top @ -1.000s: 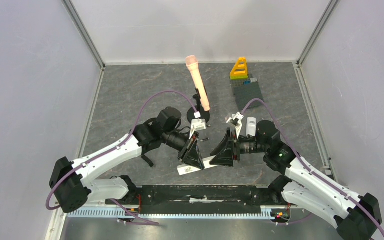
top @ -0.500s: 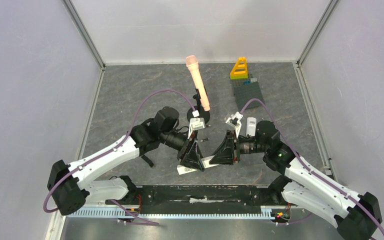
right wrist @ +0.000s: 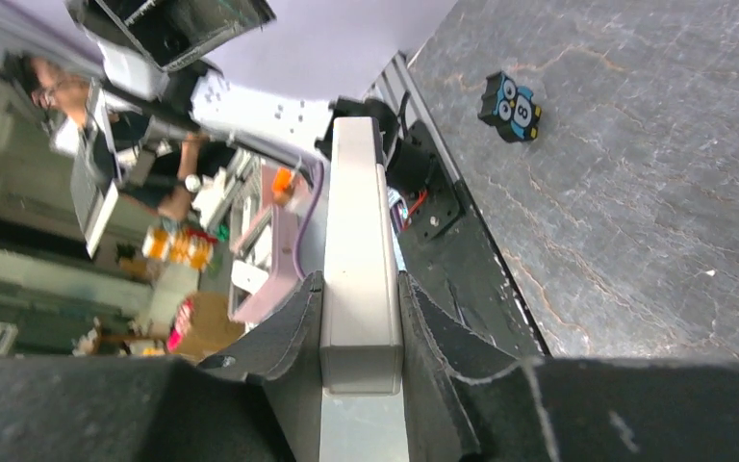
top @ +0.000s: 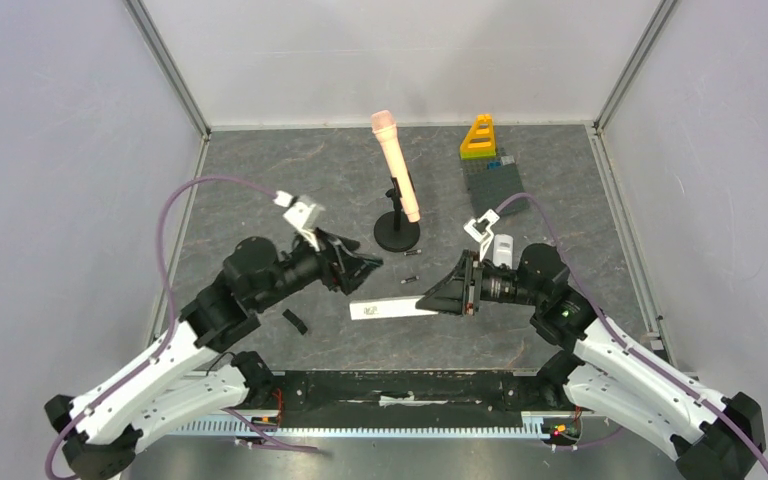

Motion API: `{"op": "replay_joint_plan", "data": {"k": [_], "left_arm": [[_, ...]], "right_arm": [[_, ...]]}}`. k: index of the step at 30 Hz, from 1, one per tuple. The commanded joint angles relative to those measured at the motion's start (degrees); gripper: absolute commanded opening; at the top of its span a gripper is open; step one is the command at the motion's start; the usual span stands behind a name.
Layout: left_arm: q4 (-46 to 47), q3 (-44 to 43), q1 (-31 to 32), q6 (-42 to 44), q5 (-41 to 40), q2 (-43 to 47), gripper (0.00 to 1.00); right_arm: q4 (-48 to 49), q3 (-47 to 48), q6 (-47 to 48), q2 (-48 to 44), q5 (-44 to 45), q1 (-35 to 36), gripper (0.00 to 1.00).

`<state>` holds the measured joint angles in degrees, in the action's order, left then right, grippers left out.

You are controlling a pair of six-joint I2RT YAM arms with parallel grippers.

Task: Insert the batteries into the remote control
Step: Turn over the remote control.

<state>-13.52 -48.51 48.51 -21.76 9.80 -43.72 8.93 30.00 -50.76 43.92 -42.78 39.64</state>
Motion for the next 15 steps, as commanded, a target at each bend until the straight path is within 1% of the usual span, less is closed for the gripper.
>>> {"op": "replay_joint_plan", "data": {"k": [1, 4, 8, 10, 15], "left_arm": [[7.2, 6.7, 0.0, -8.5, -21.4, 9.0, 0.74], [13.1, 12.6, 0.0, -9.8, -18.9, 14.8, 0.74], [18.6, 18.6, 0.0, -12.5, -17.8, 20.2, 0.74], [21.3, 21.3, 0.0, -14.9, -18.5, 22.4, 0.74], [29.4, 26.6, 0.0, -19.9, -16.5, 22.8, 0.74]], "right_arm": [[4.7, 0.2, -12.5, -2.1, 10.3, 0.1, 0.00], [6.7, -1.8, -21.5, -2.7, 15.6, 0.1, 0.00], [15.1, -7.3, -33.5, -3.6, 19.6, 0.1, 0.00], [18.3, -9.2, -37.5, -3.7, 21.0, 0.0, 0.00], [27.3, -13.0, -45.1, -3.7, 24.0, 0.1, 0.00]]}}
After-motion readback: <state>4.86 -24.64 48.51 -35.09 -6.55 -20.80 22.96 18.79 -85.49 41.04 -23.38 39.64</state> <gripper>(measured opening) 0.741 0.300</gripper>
